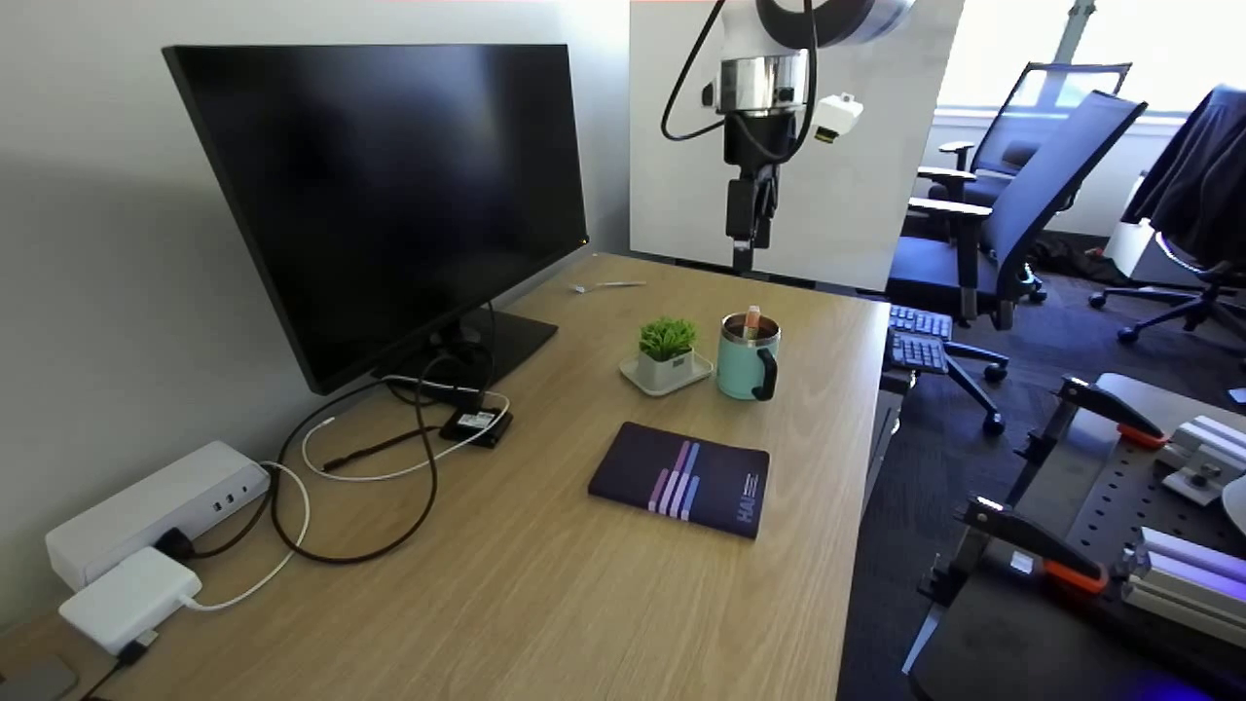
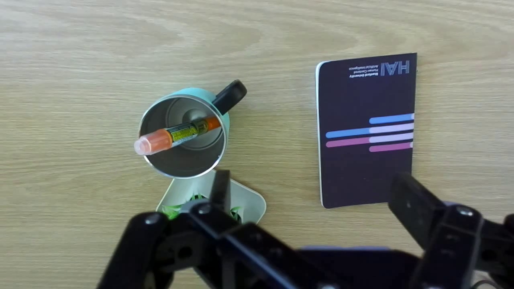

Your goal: Pick up the orange marker and put it in the blue cup

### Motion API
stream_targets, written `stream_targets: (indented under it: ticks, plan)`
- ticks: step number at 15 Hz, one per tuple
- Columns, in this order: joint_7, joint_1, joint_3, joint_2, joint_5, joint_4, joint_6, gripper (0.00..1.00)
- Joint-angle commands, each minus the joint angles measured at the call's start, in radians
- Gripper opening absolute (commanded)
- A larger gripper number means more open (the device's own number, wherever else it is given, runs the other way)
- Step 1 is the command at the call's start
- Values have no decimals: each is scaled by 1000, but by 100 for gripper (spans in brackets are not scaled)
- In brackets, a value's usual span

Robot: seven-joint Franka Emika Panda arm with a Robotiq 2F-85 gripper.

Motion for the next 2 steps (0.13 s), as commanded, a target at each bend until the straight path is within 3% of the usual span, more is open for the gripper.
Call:
stream_targets:
  ticks: [1, 2]
  plan:
    - [-19, 77, -77, -6, 28, 1, -1, 100]
    - [-19, 77, -77, -6, 28, 1, -1, 100]
